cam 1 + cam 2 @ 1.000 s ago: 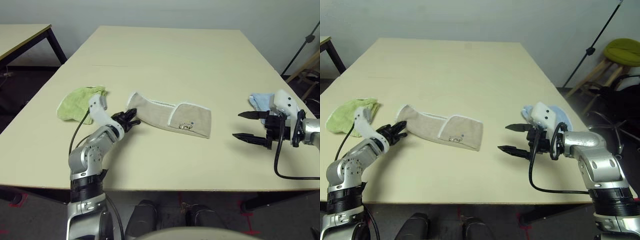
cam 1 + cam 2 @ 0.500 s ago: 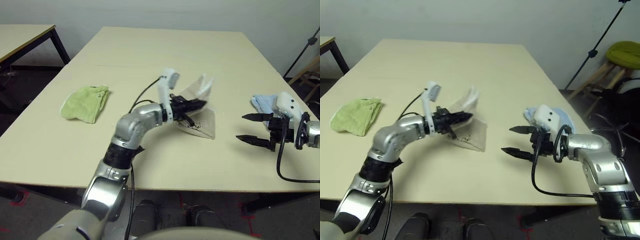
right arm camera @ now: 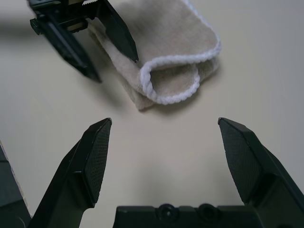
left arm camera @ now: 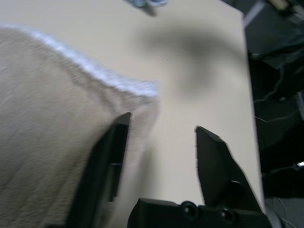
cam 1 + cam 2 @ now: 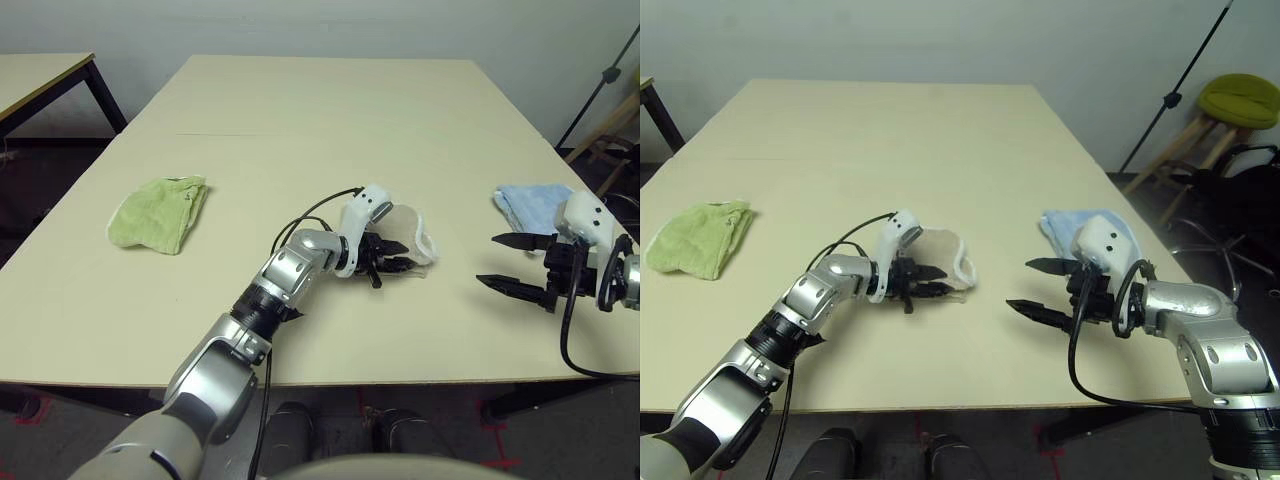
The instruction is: Fold the towel and set it aside.
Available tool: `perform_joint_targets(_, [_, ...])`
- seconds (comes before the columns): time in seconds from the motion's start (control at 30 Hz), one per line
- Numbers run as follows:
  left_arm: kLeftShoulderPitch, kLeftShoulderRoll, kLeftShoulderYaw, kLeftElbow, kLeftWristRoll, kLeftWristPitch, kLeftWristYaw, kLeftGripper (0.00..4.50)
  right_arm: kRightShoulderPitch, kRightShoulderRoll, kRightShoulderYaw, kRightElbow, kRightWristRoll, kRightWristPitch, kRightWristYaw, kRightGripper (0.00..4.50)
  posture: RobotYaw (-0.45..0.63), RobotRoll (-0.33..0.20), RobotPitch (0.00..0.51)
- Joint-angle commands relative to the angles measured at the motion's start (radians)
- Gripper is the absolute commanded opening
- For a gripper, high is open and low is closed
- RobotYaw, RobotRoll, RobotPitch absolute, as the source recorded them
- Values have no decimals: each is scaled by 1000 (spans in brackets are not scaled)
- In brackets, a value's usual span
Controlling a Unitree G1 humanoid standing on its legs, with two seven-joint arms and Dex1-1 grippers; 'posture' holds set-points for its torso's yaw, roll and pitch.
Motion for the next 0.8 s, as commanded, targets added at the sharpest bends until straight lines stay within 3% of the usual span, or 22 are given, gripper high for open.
perform_joint_targets(0.03, [-17, 29, 77, -140, -95, 151, -19, 4069, -50, 29, -23, 26, 40, 10, -10, 4500, -15, 0, 18])
perform_joint_targets(0.07, [-23, 38, 107, -167, -118, 183, -11, 4422, -67, 42, -29, 32, 54, 14, -16, 4500, -6, 0, 19])
perform_joint_targets(0.17, [-60, 75, 241, -195, -168, 232, 41, 4465, -152, 103, -39, 68, 63, 4, -84, 4500, 0, 0, 20])
perform_joint_targets(0.3, [-103, 114, 369, -96, -125, 127, 151, 4465, -270, 228, -16, 114, 36, -43, -189, 4500, 18, 0, 23])
perform_joint_targets(0.47, [-74, 81, 413, -30, -81, 7, 257, 4465, -305, 356, 42, 168, -62, -160, -294, 4500, 29, 0, 23])
perform_joint_targets(0.57, [-28, 67, 393, -50, -80, -3, 257, 4465, -296, 407, 57, 166, -65, -160, -317, 4500, 32, 0, 23])
perform_joint_targets(0.63, [7, 53, 386, -61, -92, 6, 261, 4500, -279, 425, 71, 160, -54, -138, -317, 4130, 33, 0, 23])
perform_joint_targets(0.73, [73, 62, 316, -64, -38, -36, 250, 3886, -226, 440, 116, 170, -91, -135, -326, 3220, 34, 0, 23])
perform_joint_targets(0.8, [101, 68, 272, -46, 10, -89, 252, 3239, -203, 451, 130, 176, -102, -134, -341, 2500, 33, 0, 21])
